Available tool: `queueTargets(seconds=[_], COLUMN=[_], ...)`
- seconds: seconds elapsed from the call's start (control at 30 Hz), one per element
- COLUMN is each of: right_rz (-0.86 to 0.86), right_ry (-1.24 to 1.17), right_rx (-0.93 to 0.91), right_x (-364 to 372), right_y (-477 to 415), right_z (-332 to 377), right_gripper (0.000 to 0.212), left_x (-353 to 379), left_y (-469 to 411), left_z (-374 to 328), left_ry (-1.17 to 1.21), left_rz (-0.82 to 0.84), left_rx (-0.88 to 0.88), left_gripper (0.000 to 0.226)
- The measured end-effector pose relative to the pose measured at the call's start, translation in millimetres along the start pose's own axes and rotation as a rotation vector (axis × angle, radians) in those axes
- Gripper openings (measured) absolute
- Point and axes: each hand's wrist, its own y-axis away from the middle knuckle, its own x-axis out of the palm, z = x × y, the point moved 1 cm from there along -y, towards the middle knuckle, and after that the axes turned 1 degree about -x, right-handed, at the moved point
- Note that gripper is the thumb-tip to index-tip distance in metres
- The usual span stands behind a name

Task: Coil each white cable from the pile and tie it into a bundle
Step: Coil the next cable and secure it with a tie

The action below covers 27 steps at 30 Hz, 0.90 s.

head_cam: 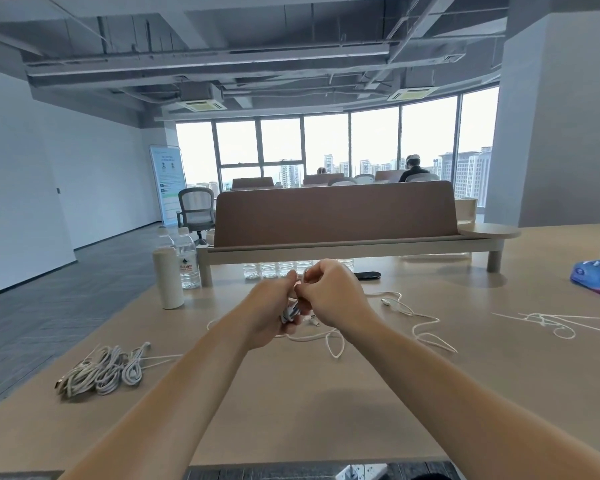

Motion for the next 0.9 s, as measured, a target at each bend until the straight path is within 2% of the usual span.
queueTargets(seconds=[0.1, 0.3, 0.57, 0.7, 0.77, 0.83, 0.9], right_rz=[-0.010, 0.024, 0.198, 0.228, 0.159, 0.009, -0.011], right_ry=[-0.033, -0.072, 0.042, 0.099, 0.114, 0.160, 0.140], right_rx=[-0.006, -0.057, -0.186, -0.219, -0.212, -0.193, -0.168], right_x=[0, -4, -6, -11, -14, -19, -24], right_y=[-1, 0, 8, 10, 5, -2, -8], right_z=[-2, 1, 10, 10, 4, -4, -11], right_gripper=[0.020, 0.002, 0.017, 0.021, 0.021, 0.015, 0.021], left_x=[-1, -2, -4, -7, -9, -10, -10], left_y=[0, 1, 3, 5, 4, 4, 3], left_z=[1, 0, -1, -1, -1, -2, -3], left_ry=[-0.006, 0.021, 0.068, 0.061, 0.052, 0.054, 0.055], left_rz=[0.008, 0.013, 0.036, 0.049, 0.037, 0.051, 0.095], left_rx=[-0.008, -0.013, 0.009, 0.023, 0.021, -0.009, -0.032], left_gripper=[0.040, 0.041, 0.042, 0.043, 0.046, 0.054, 0.063])
